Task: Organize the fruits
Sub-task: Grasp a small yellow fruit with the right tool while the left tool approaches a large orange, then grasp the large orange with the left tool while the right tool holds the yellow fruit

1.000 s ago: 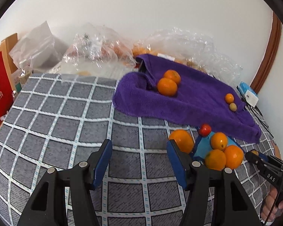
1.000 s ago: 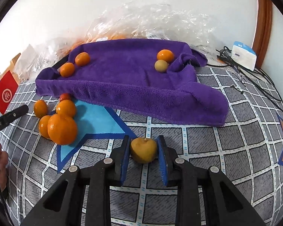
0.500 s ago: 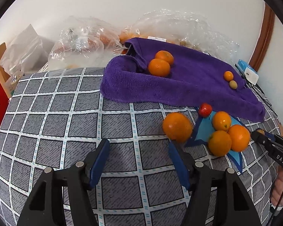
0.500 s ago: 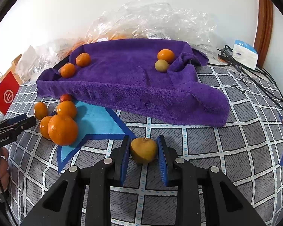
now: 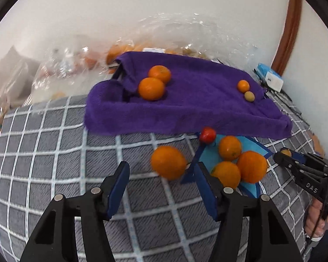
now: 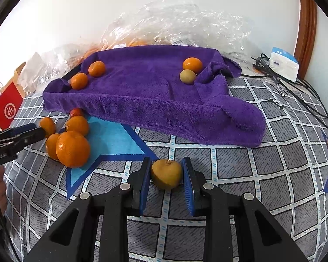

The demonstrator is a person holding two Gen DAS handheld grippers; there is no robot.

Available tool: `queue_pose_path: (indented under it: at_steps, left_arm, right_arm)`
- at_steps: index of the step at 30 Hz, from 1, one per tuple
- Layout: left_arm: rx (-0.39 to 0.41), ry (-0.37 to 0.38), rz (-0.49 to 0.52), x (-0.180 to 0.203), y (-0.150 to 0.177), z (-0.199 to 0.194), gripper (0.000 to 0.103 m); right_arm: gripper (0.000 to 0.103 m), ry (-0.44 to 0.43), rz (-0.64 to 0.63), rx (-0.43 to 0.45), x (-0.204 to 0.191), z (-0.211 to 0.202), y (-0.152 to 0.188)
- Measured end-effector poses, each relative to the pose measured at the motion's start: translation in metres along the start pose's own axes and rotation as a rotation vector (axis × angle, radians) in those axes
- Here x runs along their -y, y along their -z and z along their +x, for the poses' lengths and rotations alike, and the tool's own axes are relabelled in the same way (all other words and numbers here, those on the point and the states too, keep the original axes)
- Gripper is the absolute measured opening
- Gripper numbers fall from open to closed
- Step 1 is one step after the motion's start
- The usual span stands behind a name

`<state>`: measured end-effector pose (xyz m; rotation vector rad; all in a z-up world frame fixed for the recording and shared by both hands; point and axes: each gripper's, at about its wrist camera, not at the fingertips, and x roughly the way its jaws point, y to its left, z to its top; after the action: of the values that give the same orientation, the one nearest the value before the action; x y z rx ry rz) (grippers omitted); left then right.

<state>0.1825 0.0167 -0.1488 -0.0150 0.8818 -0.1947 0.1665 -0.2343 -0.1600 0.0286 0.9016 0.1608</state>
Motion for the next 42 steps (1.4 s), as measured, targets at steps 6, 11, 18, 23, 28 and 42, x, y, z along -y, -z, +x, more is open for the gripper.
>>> queue_pose_path:
  at_steps: [6,11,18,23,28,42]
  left_arm:
    - [0.004,-0.039,-0.042,0.006,-0.002,0.017,0.034]
    - [0.043,0.048,-0.113,-0.01,0.001,0.009,0.034]
    - [0.149,0.058,-0.202,-0.022,0.006,-0.008,0.034]
    - [0.212,0.03,-0.229,-0.026,0.005,-0.016,0.034]
    - [0.252,0.003,-0.228,-0.025,0.004,-0.021,0.034]
    - [0.319,-0.066,-0.258,-0.035,0.005,-0.032,0.034]
  right_arm:
    - [0.029,-0.026,0.024,0.007,0.005,-0.003,0.001]
    - [0.028,-0.039,0.031,0.009,0.006,-0.002,0.001]
    - [0.028,-0.051,0.036,0.04,0.006,-0.008,0.0]
    - [0.028,-0.059,0.054,0.074,0.009,-0.015,0.001]
    - [0.028,-0.01,0.064,0.121,0.012,-0.023,0.0]
    - [0.028,0.057,0.137,0.2,0.03,-0.034,-0.002]
